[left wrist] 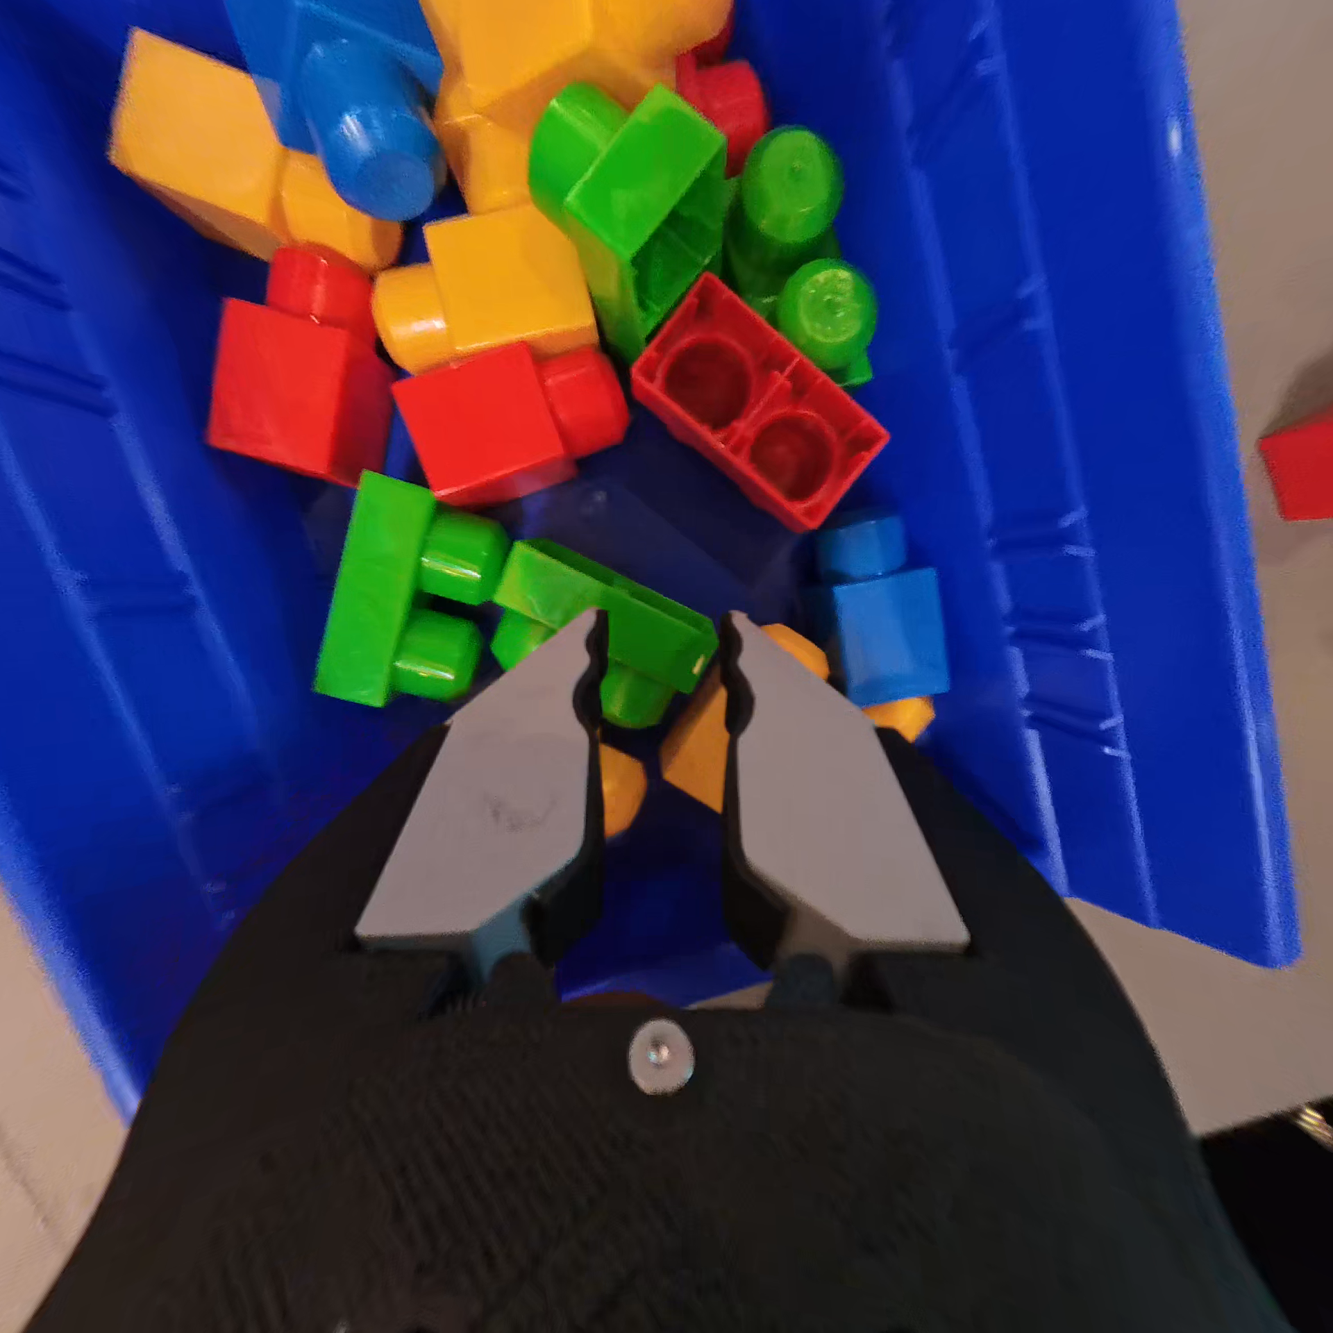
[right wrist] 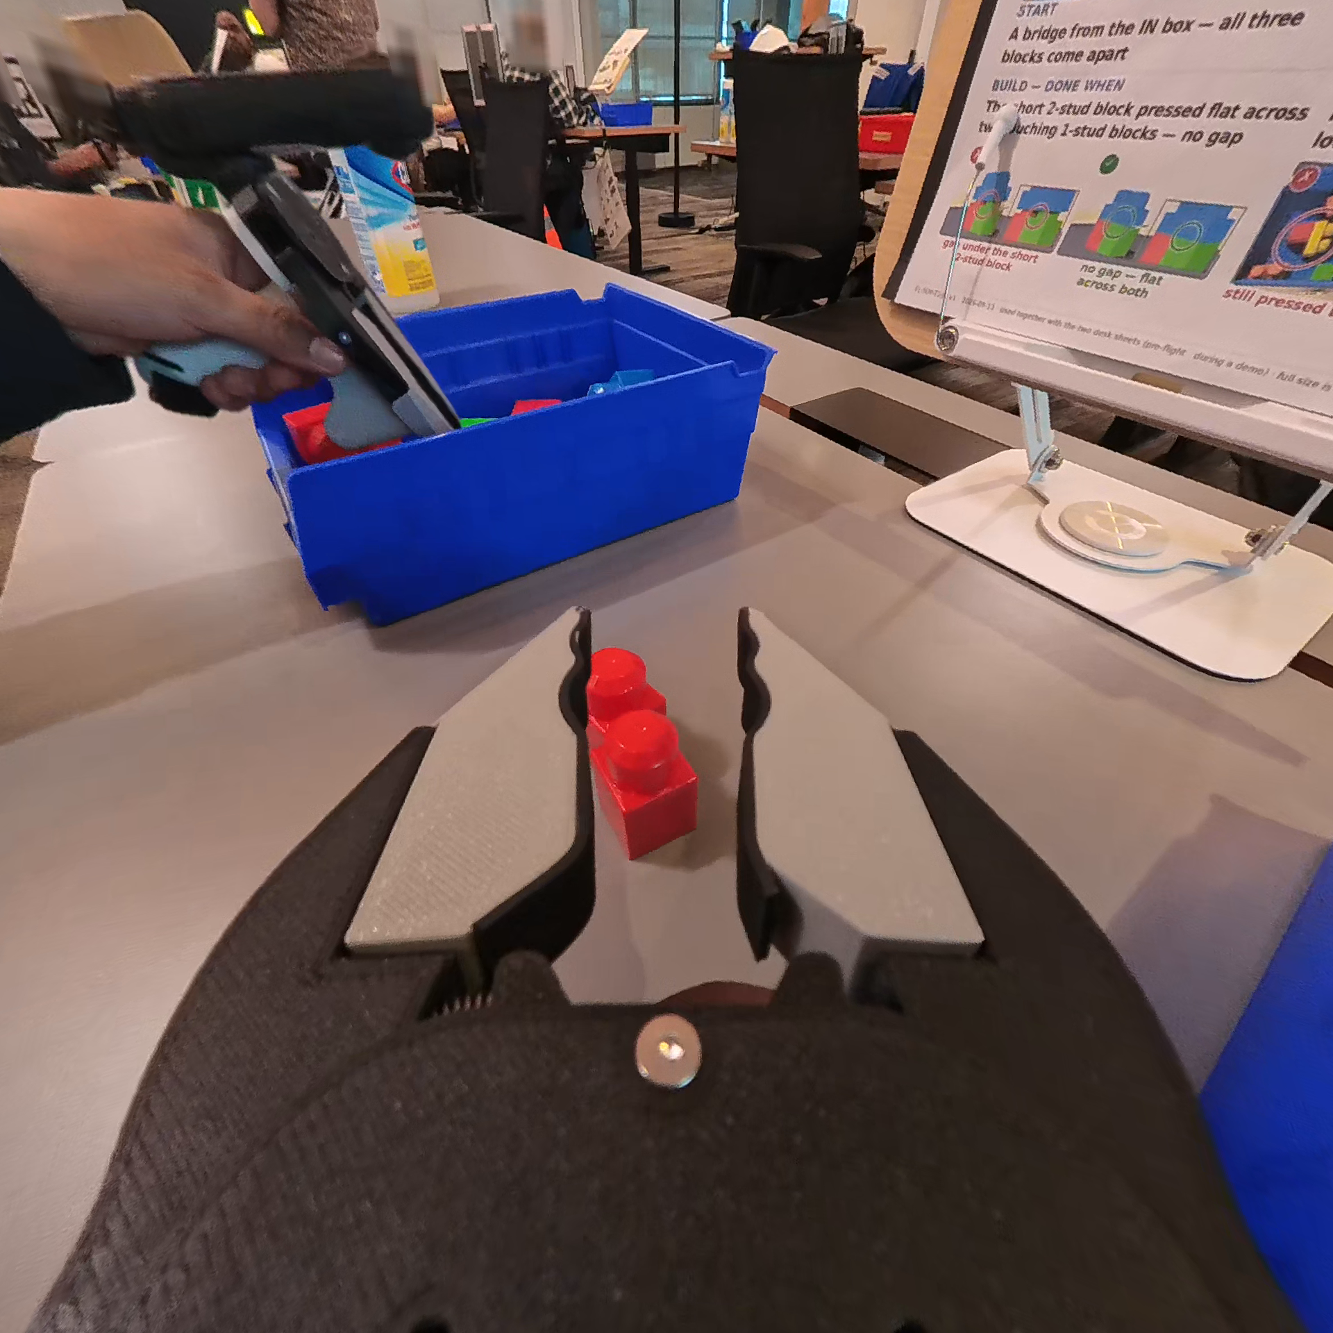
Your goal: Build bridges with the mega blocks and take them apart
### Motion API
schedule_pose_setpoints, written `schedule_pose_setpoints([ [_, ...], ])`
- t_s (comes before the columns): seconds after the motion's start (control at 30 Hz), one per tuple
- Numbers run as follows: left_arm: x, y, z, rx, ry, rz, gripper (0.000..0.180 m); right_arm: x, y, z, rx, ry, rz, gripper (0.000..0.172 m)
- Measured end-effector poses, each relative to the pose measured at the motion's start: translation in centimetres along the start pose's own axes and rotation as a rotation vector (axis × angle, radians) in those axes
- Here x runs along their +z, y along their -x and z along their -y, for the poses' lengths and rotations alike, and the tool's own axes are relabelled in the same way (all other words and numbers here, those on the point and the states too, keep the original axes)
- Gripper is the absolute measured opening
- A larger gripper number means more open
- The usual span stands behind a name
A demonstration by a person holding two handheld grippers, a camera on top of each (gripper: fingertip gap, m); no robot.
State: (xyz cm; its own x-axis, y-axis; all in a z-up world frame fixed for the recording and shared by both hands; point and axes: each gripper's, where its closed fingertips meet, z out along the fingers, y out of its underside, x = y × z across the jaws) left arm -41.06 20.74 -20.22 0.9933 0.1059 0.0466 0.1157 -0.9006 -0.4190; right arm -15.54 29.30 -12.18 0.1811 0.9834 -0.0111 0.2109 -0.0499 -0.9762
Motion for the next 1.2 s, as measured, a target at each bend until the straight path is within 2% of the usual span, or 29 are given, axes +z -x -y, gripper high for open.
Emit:
schedule_pose_setpoints([
  [0.17, 0.2, 0.8, -0.2, -0.05, 0.007, 0.041, 0.022, -0.1, 0.4, 0.2, -0.006, -0.005, 0.004, 0.037],
  [0.23, 0.1, 1.6, -0.3, -0.055, 0.009, 0.108, 0.037, -0.2, 0.5, 0.3, -0.011, -0.005, 0.004, 0.037],
  [0.33, 0.0, 1.4, -0.4, -0.053, 0.01, 0.122, 0.056, -0.2, 0.6, 0.4, -0.011, -0.008, 0.006, 0.037],
  [0.37, 0.1, 1.5, -0.6, -0.059, 0.016, 0.13, 0.07, -0.2, 0.7, 0.4, -0.01, -0.009, 0.01, 0.037],
  [0.47, 1.5, 1.1, -1.3, -0.075, 0.075, 0.114, 0.081, -0.2, 1.0, 0.6, -0.011, -0.014, 0.019, 0.037],
  [0.53, 2.4, 1.5, -1.4, -0.07, 0.1, 0.138, 0.073, -0.3, 1.2, 0.7, -0.019, -0.015, 0.02, 0.037],
  [0.7, 2.9, 1.5, -0.6, -0.012, 0.081, 0.146, 0.074, -0.5, 1.3, 0.8, -0.028, -0.019, 0.016, 0.036],
  [0.83, 0.2, 1.6, 2.0, 0.012, -0.092, 0.152, 0.074, -0.3, 1.4, 0.6, 0.005, -0.015, 0.042, 0.036],
  [0.97, -5.4, -0.4, 6.3, 0.1, -0.415, 0.106, 0.074, 0.0, 2.3, 0.5, 0.052, -0.007, 0.104, 0.036],
  [1.07, -10.1, -7.4, 8.5, 0.336, -0.703, -0.082, 0.075, 0.2, 3.8, 0.6, 0.112, -0.012, 0.212, 0.038],
  [1.13, -12.9, -14.3, 7.5, 0.551, -0.857, -0.304, 0.075, 0.0, 5.4, 1.1, 0.206, -0.038, 0.36, 0.039],
  [1.2, -15.2, -19.8, 5.7, 0.65, -0.943, -0.54, 0.074, -0.8, 6.8, 2.3, 0.339, -0.093, 0.528, 0.041],
])
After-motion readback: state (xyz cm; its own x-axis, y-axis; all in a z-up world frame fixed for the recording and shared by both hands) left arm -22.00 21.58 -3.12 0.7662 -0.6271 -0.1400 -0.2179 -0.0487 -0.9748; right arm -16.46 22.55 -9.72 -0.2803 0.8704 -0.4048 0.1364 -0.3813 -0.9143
